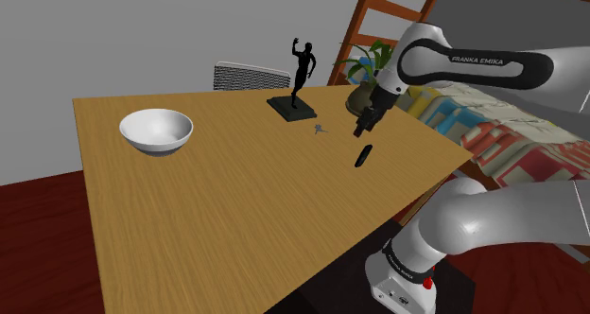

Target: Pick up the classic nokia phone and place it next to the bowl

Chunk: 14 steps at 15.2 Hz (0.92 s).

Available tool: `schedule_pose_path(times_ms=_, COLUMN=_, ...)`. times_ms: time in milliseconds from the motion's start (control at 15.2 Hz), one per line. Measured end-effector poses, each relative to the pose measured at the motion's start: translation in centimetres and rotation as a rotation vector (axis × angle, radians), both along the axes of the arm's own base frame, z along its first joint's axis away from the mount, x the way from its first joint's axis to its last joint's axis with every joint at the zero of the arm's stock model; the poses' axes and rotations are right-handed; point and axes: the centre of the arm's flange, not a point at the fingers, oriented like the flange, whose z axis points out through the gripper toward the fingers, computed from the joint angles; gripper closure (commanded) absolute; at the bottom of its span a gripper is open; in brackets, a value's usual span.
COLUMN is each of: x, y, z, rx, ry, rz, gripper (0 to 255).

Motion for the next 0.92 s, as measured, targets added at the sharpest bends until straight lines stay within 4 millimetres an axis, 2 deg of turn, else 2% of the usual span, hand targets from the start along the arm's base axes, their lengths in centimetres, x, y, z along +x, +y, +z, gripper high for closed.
schedule_pose_path(times_ms=594, x=-0.9, y=-9.1, z=-6.7, rx=-0.055, ry=0.026, rz=0.075, gripper=0)
schedule_pose_path(times_ms=726, x=-0.7, y=-10.3, z=-8.0, rx=-0.064, ry=0.030, rz=0.086, gripper=0)
schedule_pose_path(times_ms=924, x=-0.8, y=-10.7, z=-9.7, rx=-0.067, ry=0.031, rz=0.090, gripper=0)
